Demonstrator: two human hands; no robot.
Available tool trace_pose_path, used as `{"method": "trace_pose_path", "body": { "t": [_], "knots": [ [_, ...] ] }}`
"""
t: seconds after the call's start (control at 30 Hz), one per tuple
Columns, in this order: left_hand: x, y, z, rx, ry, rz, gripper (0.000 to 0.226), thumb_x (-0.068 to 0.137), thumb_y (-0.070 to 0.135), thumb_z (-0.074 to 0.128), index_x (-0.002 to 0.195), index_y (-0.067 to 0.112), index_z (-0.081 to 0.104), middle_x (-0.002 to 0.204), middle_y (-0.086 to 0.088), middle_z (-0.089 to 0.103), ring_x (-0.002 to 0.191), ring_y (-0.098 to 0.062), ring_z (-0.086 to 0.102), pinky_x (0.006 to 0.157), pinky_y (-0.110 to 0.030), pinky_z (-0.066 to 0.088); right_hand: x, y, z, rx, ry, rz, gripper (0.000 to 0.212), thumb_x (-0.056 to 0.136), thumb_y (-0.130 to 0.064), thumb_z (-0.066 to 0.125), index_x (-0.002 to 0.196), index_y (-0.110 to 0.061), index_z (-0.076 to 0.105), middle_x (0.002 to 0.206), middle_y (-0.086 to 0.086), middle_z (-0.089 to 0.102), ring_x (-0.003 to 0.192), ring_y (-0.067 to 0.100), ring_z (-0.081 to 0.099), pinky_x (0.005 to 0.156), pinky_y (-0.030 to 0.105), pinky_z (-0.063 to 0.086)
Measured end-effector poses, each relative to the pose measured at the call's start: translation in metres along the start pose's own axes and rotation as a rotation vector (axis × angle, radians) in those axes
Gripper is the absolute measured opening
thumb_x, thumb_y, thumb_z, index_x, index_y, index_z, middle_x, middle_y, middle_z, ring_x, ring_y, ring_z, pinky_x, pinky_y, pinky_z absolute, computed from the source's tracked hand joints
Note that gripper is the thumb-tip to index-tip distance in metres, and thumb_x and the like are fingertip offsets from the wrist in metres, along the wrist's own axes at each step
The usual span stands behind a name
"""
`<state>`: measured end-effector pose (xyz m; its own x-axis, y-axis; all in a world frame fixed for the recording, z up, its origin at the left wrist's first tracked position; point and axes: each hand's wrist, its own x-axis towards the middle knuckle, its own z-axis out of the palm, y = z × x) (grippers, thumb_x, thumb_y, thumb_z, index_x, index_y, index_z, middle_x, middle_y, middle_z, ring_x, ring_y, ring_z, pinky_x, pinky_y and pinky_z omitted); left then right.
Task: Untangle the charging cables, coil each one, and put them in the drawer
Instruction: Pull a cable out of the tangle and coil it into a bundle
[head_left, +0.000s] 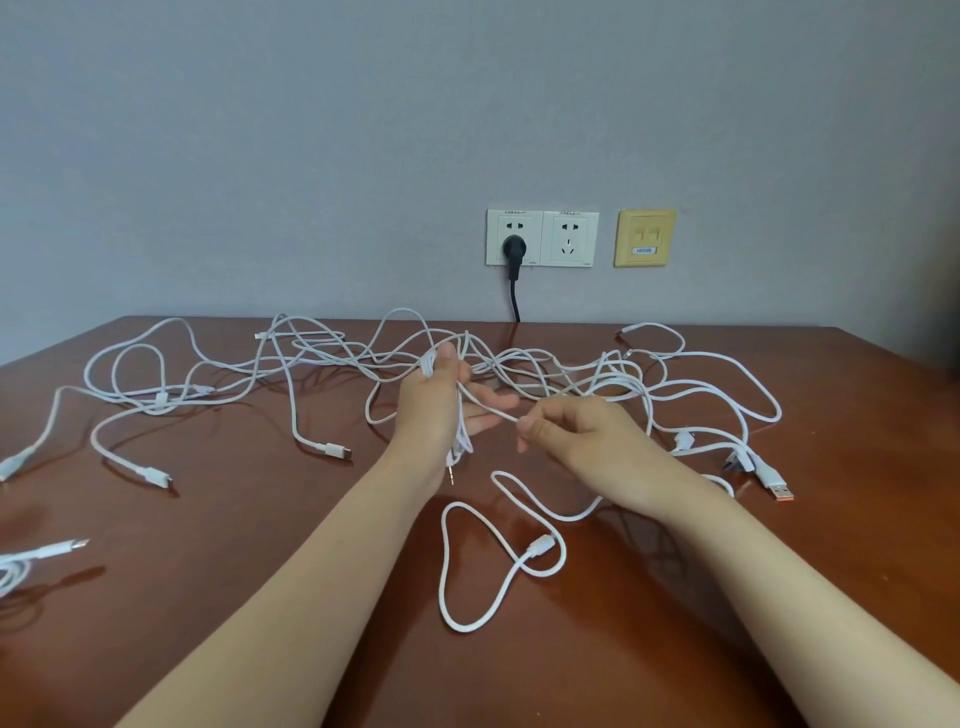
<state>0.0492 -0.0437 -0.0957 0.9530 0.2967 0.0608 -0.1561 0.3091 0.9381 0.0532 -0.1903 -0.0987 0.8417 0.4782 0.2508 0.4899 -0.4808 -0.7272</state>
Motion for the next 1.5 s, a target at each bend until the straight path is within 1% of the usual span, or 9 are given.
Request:
{"method": "trace_pose_path", "body": {
  "t": [0.2,0.4,0.57,0.77,0.93,1.07,1.23,1.37,1.5],
  "knots": [
    [0.007,0.012,-0.01,-0.222,0.065,-0.057,0.043,0.102,0.038,0.024,0.068,0.015,0.034,0.032,0.007,0.024,0.023,-0.004,0.019,0.029,-0.01,0.023,-0.001,0.001,-0.004,-0.037,-0.025,0.021,0.032,0.088,-0.035,0.061,0.064,-0.015,0.065,0.038,-0.011,0.04,0.041,0.003,0.037,0.048,0.014,0.029],
    [0.006,0.011,-0.012,0.024,0.097,-0.029,0.043,0.102,0.038,0.029,0.068,0.014,0.038,0.035,0.007,0.025,0.026,-0.005,0.018,0.03,-0.01,0.017,-0.003,-0.006,-0.011,0.066,-0.078,-0.026,0.017,0.082,-0.029,0.066,0.067,-0.021,0.072,0.076,0.011,0.069,0.081,0.032,0.062,0.084,0.044,0.048],
    [-0.001,0.006,-0.002,0.159,0.017,-0.075,0.041,0.101,0.038,0.032,0.07,0.014,0.04,0.038,0.005,0.026,0.026,-0.006,0.019,0.032,-0.009,0.017,-0.006,-0.012,-0.008,0.138,-0.097,-0.1,0.023,0.085,-0.016,0.066,0.066,-0.027,0.068,0.057,-0.015,0.061,0.061,0.0,0.051,0.068,0.017,0.041],
    [-0.011,0.001,0.012,0.314,-0.133,-0.103,0.042,0.097,0.045,0.037,0.071,0.012,0.044,0.031,0.009,0.035,0.023,-0.004,0.028,0.03,-0.011,0.02,-0.004,-0.014,0.001,0.238,-0.032,-0.176,0.019,0.089,-0.016,0.06,0.074,-0.016,0.071,0.074,0.002,0.073,0.082,0.019,0.068,0.087,0.03,0.049],
    [-0.014,-0.003,0.014,0.304,-0.237,-0.196,0.062,0.085,0.07,0.024,0.076,0.015,0.051,0.033,0.005,0.031,0.025,-0.007,0.027,0.031,-0.012,0.02,-0.004,-0.017,0.01,0.296,0.092,-0.169,0.016,0.088,-0.008,0.06,0.075,-0.002,0.066,0.059,-0.001,0.064,0.053,-0.005,0.058,0.061,0.006,0.041],
    [-0.011,-0.005,0.012,0.28,-0.26,-0.265,0.105,0.07,0.081,0.019,0.131,0.0,0.044,0.033,0.003,0.034,0.023,-0.007,0.028,0.032,-0.008,0.021,-0.003,-0.015,0.013,0.282,0.164,-0.158,0.011,0.085,-0.009,0.064,0.076,-0.006,0.066,0.052,-0.008,0.062,0.052,-0.002,0.058,0.061,0.009,0.044],
    [-0.013,-0.006,0.014,0.312,-0.263,-0.239,0.078,0.074,0.078,0.016,0.058,0.012,0.053,0.032,0.003,0.027,0.026,-0.007,0.02,0.034,-0.01,0.018,0.0,-0.012,0.01,0.188,0.315,-0.117,0.025,0.076,-0.016,0.074,0.068,-0.019,0.051,0.048,-0.009,0.045,0.047,0.004,0.041,0.051,0.013,0.033],
    [-0.013,-0.008,0.016,0.416,-0.251,-0.195,0.093,0.079,0.075,0.011,0.118,0.003,0.057,0.032,0.0,0.038,0.025,-0.008,0.024,0.034,-0.011,0.02,0.0,-0.009,0.008,0.246,0.3,-0.071,0.035,0.075,-0.012,0.075,0.067,-0.019,0.042,0.052,-0.002,0.054,0.053,0.017,0.06,0.059,0.029,0.043],
    [-0.018,-0.005,0.018,0.384,-0.309,-0.203,0.079,0.078,0.074,0.011,0.086,0.013,0.059,0.031,0.003,0.026,0.024,-0.007,0.022,0.034,-0.011,0.019,0.001,-0.008,0.007,0.149,0.313,-0.073,0.035,0.076,-0.016,0.075,0.065,-0.02,0.042,0.045,-0.014,0.044,0.046,0.004,0.041,0.05,0.016,0.03]
  ]
}}
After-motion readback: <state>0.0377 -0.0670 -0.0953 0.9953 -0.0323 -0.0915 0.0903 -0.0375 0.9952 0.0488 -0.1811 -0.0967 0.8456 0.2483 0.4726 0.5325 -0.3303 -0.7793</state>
